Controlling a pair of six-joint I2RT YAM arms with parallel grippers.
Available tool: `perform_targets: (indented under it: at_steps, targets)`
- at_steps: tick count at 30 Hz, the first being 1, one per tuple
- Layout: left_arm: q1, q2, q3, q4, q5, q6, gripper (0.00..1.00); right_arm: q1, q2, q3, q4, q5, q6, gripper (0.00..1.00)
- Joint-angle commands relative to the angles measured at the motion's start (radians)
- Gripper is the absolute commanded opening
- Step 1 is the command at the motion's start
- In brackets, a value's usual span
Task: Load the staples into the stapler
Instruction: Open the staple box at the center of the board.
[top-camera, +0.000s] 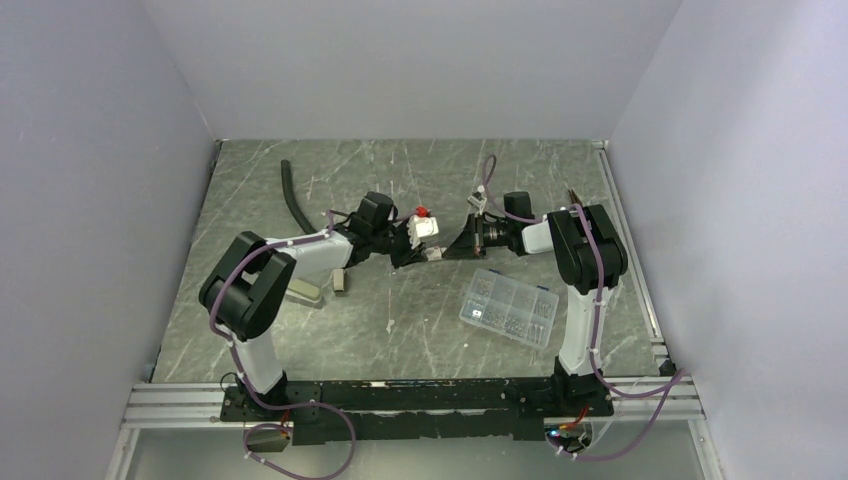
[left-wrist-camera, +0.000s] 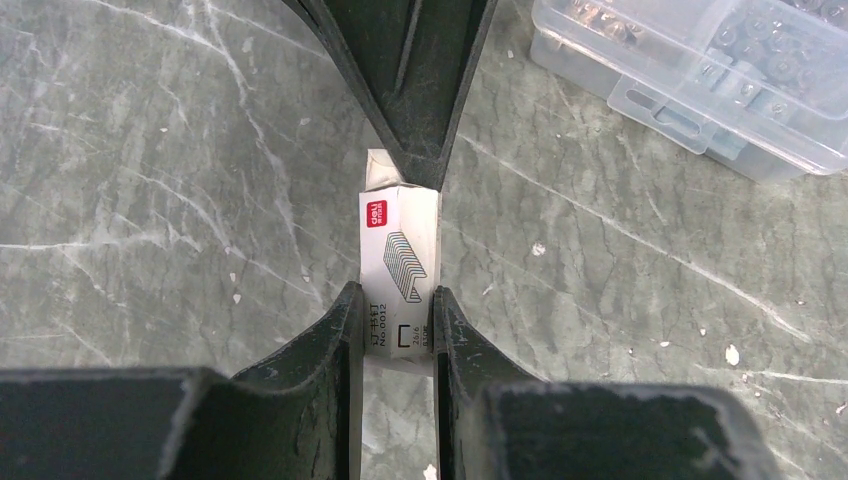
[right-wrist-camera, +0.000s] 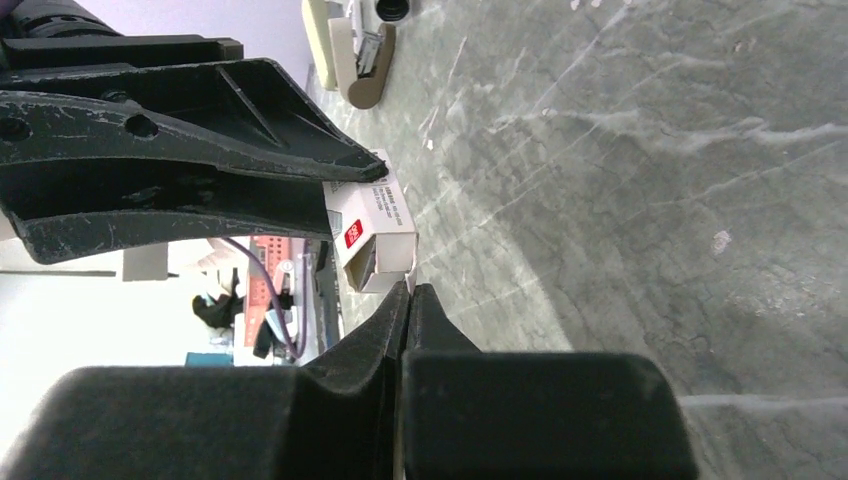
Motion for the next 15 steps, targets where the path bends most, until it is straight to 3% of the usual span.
perform_targets:
  at_steps: [1,15]
  targets:
    - [-0.001,0.014,0.012,0.021,-0.004,0.031,0.12,-0.003,-0.009,0.022,-0.063,0.068,-0.082,0.00]
    - [-0.001,0.084,0.050,-0.055,-0.064,0.060,0.17,-0.008,-0.014,0.068,-0.249,0.151,-0.244,0.00]
